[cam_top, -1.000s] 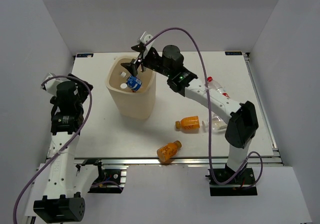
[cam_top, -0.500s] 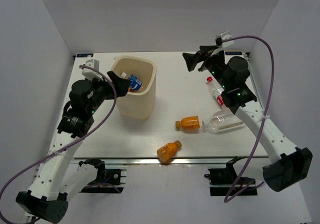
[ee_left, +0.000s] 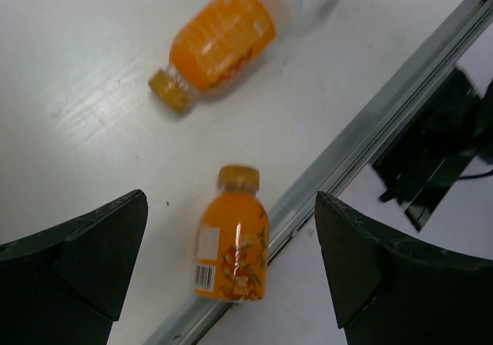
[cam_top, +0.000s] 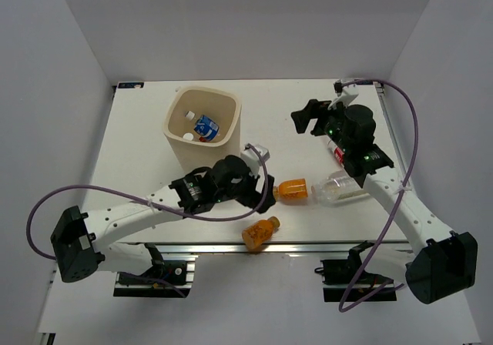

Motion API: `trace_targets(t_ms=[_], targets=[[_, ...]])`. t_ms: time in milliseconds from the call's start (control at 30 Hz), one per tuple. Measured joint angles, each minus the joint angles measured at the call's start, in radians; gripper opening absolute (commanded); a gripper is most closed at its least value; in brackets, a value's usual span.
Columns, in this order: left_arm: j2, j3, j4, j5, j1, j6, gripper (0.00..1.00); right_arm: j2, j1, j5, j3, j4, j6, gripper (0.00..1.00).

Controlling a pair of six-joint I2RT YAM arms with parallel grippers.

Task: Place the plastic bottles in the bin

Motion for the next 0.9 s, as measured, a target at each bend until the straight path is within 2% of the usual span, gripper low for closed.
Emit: trace_targets(t_ms=[167, 500, 600, 633, 667, 700, 733, 767, 833, 900], targets=[[0.047, -0.103, 0.030, 0.049, -0.031, -0.012, 0.98, -0.007, -0.021, 0.017, -0.069, -0.010, 0.033, 0.89], [0.360, -0.118, 0.067, 0.119, -0.041, 0.004, 0.98, -0.090, -0.043, 0.050, -0.124, -0.024, 0.048, 0.89], [0.367, -0.114, 0.092, 0.161, -0.044, 0.009, 0.83, -0.118, -0.043, 0.067, -0.141, -0.023, 0.048, 0.89], [0.369, -0.115, 0.086, 0.169, -0.045, 0.011, 0.68, -0.123, -0.043, 0.073, -0.145, -0.025, 0.048, 0.89], [0.369, -0.116, 0.079, 0.177, -0.046, 0.011, 0.60, -0.125, -0.045, 0.079, -0.150, -0.024, 0.048, 0.89], [0.369, -0.116, 0.075, 0.180, -0.046, 0.015, 0.57, -0.126, -0.048, 0.084, -0.155, -0.024, 0.048, 0.89], [0.367, -0.116, 0.068, 0.186, -0.046, 0.013, 0.59, -0.126, -0.050, 0.088, -0.159, -0.025, 0.048, 0.89], [0.363, -0.116, 0.061, 0.189, -0.046, 0.014, 0.67, -0.126, -0.052, 0.092, -0.161, -0.028, 0.048, 0.89], [0.349, -0.116, 0.039, 0.195, -0.046, 0.006, 0.69, -0.126, -0.055, 0.099, -0.162, -0.031, 0.048, 0.89], [0.330, -0.116, 0.016, 0.190, -0.046, -0.011, 0.53, -0.126, -0.056, 0.105, -0.163, -0.031, 0.048, 0.89]])
